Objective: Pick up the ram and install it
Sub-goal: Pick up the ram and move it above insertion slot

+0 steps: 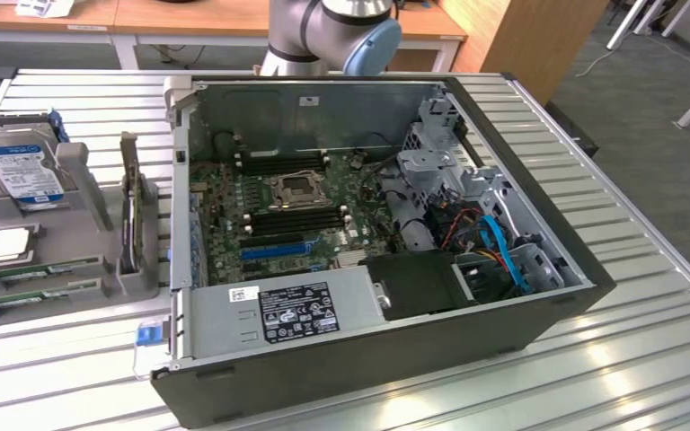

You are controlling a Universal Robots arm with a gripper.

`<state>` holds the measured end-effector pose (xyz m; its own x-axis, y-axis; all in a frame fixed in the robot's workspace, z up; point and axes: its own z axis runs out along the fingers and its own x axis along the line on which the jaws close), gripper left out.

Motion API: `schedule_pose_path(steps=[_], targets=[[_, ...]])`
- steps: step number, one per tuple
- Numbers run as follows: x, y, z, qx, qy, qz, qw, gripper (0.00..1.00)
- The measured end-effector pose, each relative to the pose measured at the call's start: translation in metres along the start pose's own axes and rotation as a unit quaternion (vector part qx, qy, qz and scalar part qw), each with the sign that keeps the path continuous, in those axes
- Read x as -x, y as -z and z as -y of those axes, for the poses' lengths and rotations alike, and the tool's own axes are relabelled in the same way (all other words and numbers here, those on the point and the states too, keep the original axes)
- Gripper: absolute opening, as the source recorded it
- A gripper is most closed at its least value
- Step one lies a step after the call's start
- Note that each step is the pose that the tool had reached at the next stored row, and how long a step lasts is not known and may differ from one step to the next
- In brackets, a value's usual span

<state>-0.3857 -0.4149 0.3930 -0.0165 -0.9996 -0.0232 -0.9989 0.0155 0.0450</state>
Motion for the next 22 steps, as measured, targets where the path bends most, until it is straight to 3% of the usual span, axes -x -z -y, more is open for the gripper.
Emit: schedule_pose_path(steps=[4, 18, 21, 22], targets=[[0.0001, 0.0001, 0.0039, 0.0, 0.002, -0.0001, 1.0, 0.1], [0.0, 0.0002, 0.0041, 0.0001, 0.003, -0.0001, 1.0, 0.1], [0.0, 0.0002, 0.0041, 0.0001, 0.003, -0.0001, 1.0, 0.16], [0.0, 0.0002, 0.0041, 0.0001, 0.003, -0.0001, 1.0, 0.23]])
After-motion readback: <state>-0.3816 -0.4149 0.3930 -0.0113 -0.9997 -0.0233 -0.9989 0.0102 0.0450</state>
